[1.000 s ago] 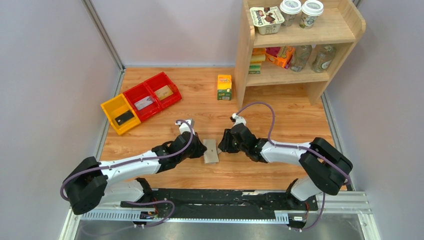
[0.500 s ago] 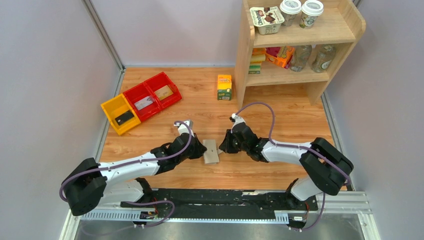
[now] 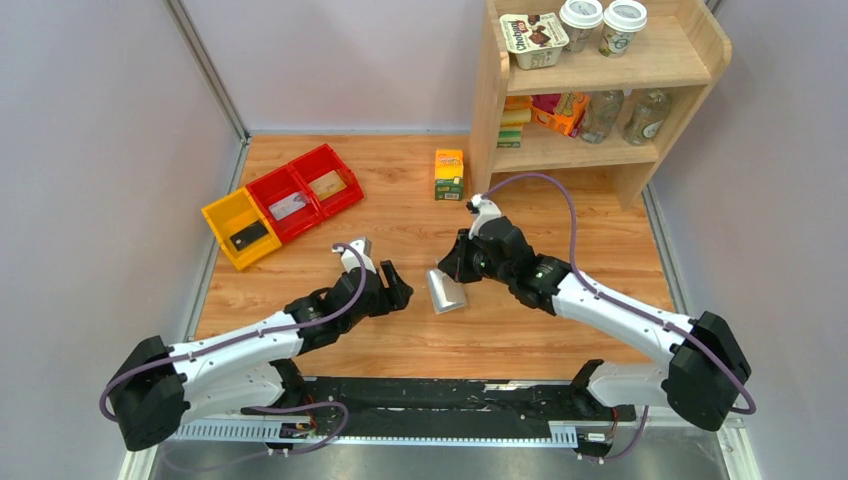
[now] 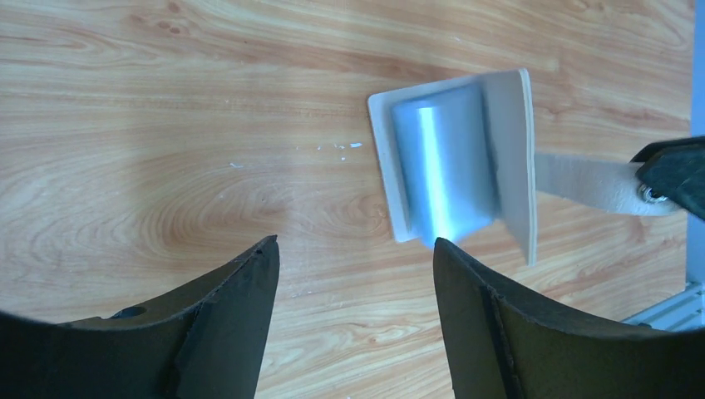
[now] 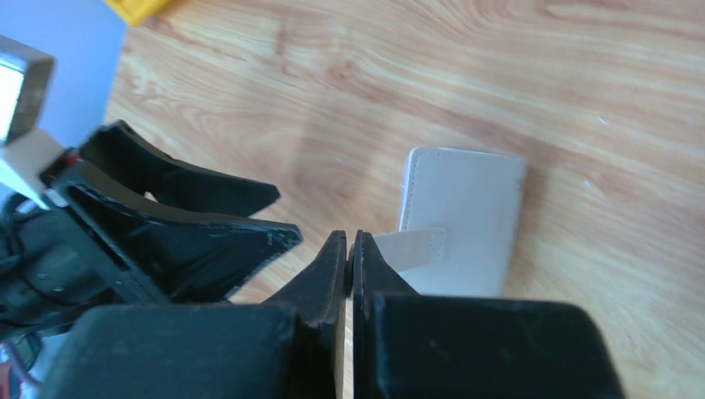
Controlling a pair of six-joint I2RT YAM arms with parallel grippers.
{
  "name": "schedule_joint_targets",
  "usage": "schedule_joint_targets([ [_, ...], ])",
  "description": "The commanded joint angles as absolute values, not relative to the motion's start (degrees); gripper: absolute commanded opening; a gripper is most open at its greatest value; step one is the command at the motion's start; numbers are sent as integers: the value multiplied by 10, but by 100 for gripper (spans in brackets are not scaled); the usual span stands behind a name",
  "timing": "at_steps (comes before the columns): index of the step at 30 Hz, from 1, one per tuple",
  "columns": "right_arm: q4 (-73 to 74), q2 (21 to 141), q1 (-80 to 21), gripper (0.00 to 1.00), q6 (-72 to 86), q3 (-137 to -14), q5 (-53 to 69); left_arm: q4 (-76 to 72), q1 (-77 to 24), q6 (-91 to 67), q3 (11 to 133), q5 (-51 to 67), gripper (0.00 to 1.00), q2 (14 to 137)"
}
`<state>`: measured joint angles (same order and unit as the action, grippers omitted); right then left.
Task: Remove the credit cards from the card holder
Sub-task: Open the card holder at the center of the board.
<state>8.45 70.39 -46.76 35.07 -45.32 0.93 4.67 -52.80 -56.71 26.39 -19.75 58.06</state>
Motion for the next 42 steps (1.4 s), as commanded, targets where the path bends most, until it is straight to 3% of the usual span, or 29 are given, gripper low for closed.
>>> schedule_joint_targets([
  [1, 104, 736, -481, 0, 336, -530, 44, 65, -530, -565, 263, -228, 75, 536],
  [11, 115, 734, -445, 0, 345, -469, -53, 62, -530, -561, 253, -217, 73, 512],
  [22, 152, 732, -295, 0, 349, -384, -39, 34, -529, -535, 323, -131, 65, 652],
  [30, 198, 793, -284, 1, 345, -396, -82, 22, -530, -536, 388, -86, 64, 739],
  [42, 195, 788, -283, 4, 350, -386, -74, 69, -529, -544, 480, -94, 67, 861],
])
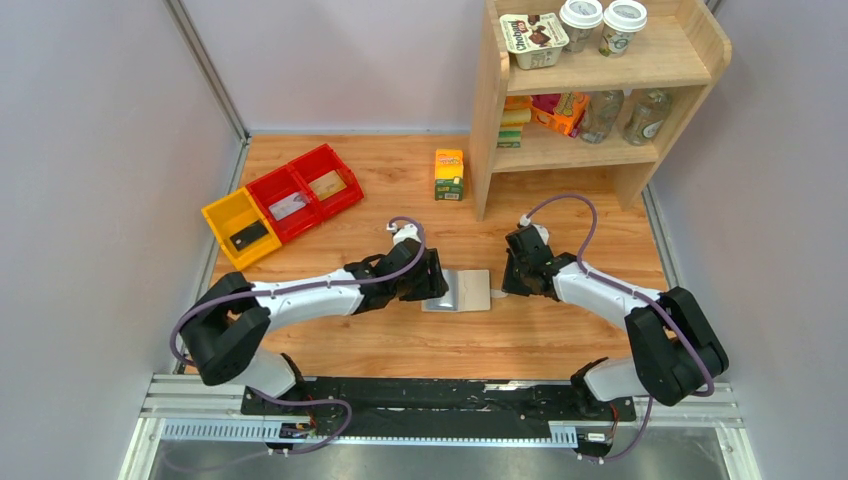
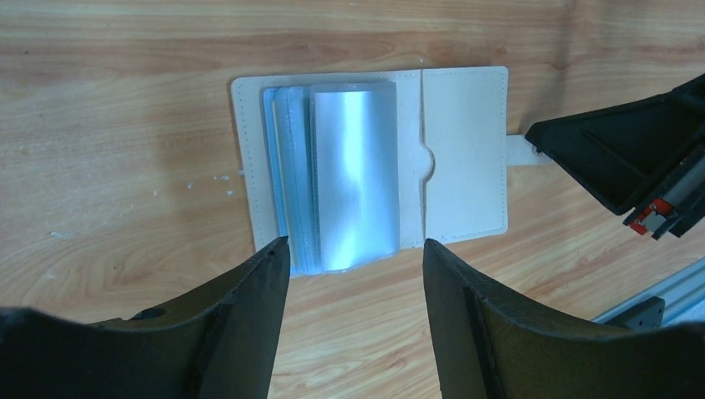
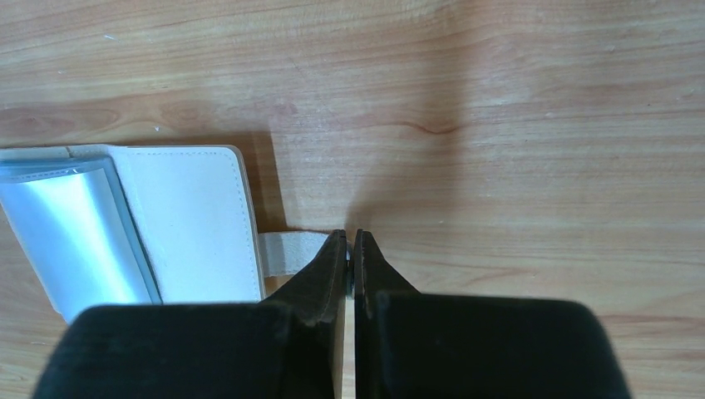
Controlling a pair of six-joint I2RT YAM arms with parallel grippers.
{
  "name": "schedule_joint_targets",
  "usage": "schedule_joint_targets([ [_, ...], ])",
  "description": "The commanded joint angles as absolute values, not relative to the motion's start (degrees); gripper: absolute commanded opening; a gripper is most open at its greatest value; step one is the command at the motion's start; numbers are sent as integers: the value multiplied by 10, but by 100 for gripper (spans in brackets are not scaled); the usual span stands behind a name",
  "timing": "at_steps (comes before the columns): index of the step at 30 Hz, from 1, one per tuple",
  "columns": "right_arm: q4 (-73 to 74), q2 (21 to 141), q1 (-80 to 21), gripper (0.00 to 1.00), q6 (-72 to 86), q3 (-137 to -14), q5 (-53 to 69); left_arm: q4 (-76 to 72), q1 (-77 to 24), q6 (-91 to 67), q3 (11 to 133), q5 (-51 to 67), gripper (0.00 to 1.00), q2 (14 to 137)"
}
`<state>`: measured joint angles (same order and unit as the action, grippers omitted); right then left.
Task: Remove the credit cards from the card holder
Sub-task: Open the card holder at the center of the board, then remove the credit card from the card holder.
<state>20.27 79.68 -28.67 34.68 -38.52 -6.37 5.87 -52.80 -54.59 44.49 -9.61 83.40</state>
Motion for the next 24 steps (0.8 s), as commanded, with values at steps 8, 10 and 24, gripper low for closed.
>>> schedule_joint_targets([
  [8, 186, 786, -283, 4, 349, -381, -69, 71, -528, -541, 519, -67, 68, 925],
  [10, 184, 786, -283, 4, 350, -379, -65, 65, -528, -538, 526, -55, 67, 933],
  [24, 162, 787, -283, 12, 353, -373, -40, -67, -531, -529, 539, 61, 66, 947],
])
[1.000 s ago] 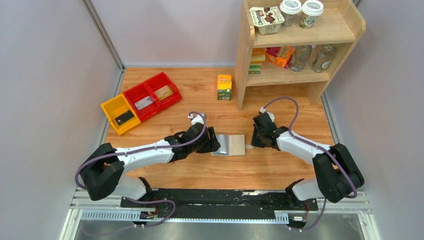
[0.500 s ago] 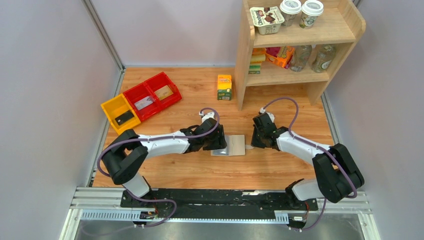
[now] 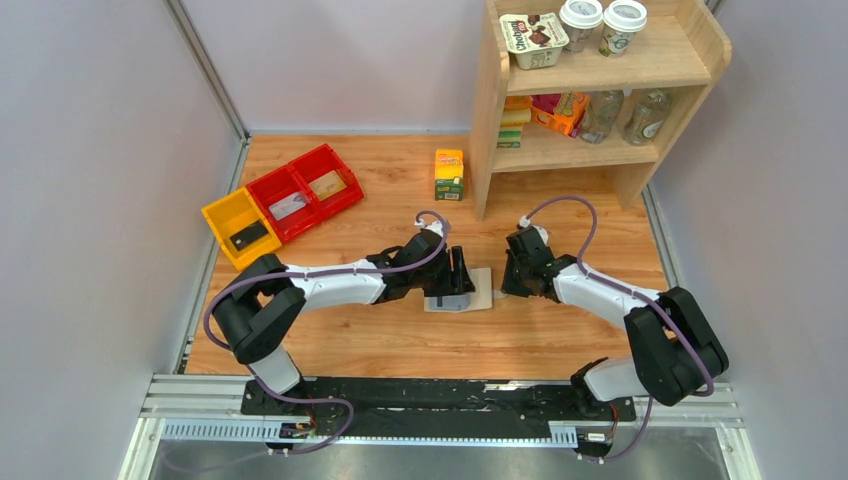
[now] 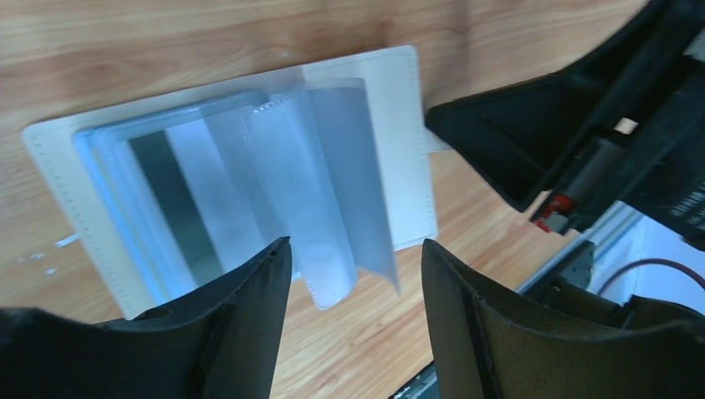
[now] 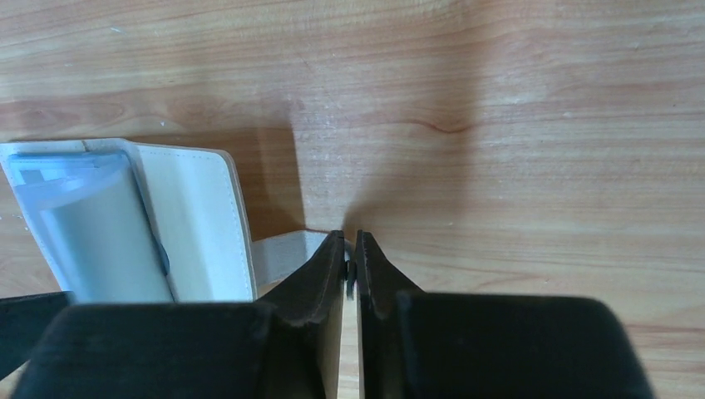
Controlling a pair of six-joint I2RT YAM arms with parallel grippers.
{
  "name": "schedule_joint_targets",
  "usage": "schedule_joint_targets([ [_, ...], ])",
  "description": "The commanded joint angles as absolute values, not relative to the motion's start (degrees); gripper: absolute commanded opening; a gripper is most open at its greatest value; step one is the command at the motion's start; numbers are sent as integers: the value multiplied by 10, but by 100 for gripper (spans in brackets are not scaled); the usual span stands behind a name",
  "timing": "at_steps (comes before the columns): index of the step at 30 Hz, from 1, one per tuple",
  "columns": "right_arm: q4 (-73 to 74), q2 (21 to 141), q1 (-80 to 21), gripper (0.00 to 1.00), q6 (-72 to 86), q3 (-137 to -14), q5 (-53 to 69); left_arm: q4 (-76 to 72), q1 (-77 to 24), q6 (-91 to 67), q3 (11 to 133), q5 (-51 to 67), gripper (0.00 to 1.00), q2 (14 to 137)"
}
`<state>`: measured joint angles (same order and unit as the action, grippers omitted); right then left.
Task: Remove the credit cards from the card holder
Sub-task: Remove the credit card from the card holder.
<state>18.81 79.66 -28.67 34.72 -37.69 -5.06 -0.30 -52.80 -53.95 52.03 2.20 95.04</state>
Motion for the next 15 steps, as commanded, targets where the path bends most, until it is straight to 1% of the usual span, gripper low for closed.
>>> schedule_joint_targets([
  [1, 161, 785, -283, 14, 353, -372, -40, -71, -531, -528, 537, 58, 66, 945],
  [3, 162, 777, -284, 23, 355, -369, -42, -89, -531, -528, 530, 59, 66, 940],
  [5, 160, 766, -283, 37, 357, -367, -44, -108, -531, -527, 528, 68, 66, 944],
  [7, 163, 746, -283, 45, 361, -364, -50, -117, -530, -527, 535, 76, 65, 954],
  [9, 167, 722, -284, 57, 365, -359, -64, -117, -530, -526, 547, 83, 65, 971],
  [13, 175, 655, -283, 70, 370, -345, -100, -134, -531, -533, 557, 96, 65, 1002],
  [15, 178, 620, -283, 74, 376, -334, -122, -145, -532, -536, 564, 105, 64, 1017],
])
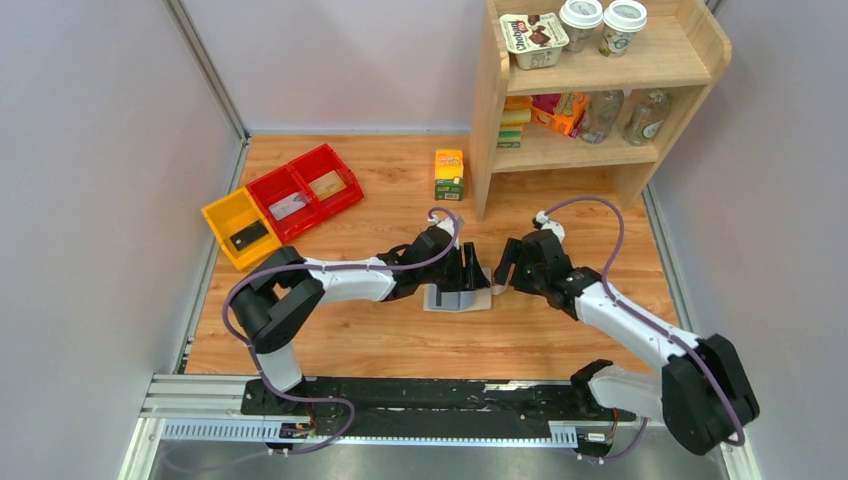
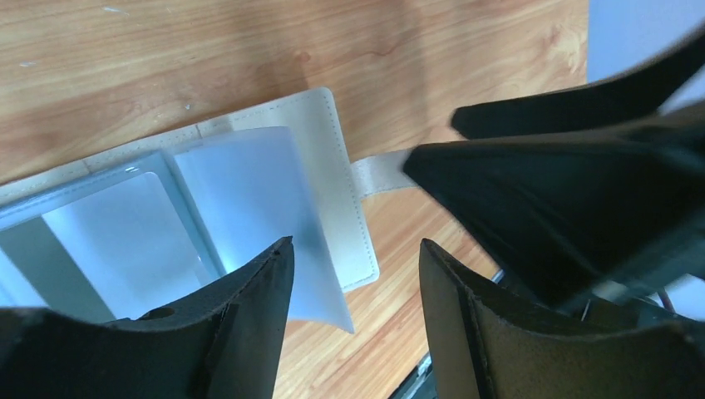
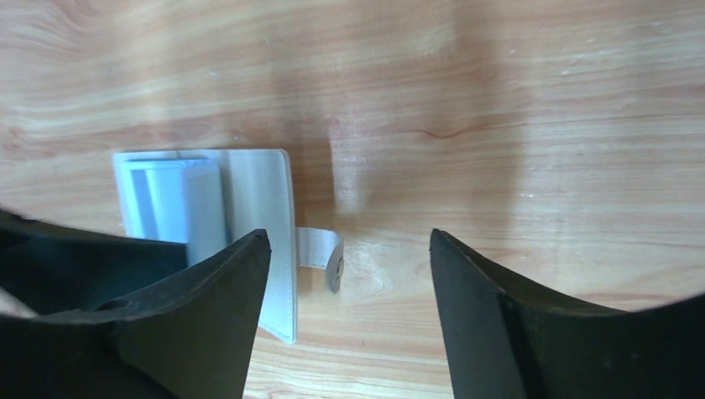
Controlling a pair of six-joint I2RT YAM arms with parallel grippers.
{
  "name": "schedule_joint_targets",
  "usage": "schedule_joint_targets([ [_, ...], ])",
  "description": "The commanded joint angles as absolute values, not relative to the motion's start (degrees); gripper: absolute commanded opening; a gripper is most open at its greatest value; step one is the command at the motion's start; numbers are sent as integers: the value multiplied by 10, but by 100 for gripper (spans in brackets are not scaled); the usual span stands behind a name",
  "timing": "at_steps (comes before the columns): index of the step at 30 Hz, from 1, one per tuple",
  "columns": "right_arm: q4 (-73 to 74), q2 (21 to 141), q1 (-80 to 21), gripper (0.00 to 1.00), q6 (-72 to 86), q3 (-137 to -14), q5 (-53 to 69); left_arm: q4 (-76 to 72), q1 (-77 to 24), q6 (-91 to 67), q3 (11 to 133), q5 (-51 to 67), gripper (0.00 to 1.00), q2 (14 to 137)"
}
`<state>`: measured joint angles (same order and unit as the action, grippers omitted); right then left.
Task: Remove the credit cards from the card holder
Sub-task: Remove the credit card from the card holder.
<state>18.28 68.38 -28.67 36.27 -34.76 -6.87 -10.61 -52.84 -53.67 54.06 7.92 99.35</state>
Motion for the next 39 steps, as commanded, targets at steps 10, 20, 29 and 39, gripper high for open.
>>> schedule_joint_targets([
  [10, 120, 479, -283, 74, 351, -287, -66, -128, -532, -522, 599, 125, 63, 1040],
  [20, 8, 562, -284, 48, 367, -302, 122, -39, -494, -487, 491, -14, 64, 847],
  [29, -56, 726, -296, 44, 396, -357, 217, 19, -483, -490, 463, -57, 64, 831],
  [39, -111, 867, -296, 38, 445, -340, 232, 52, -475, -501, 467, -48, 58, 874],
])
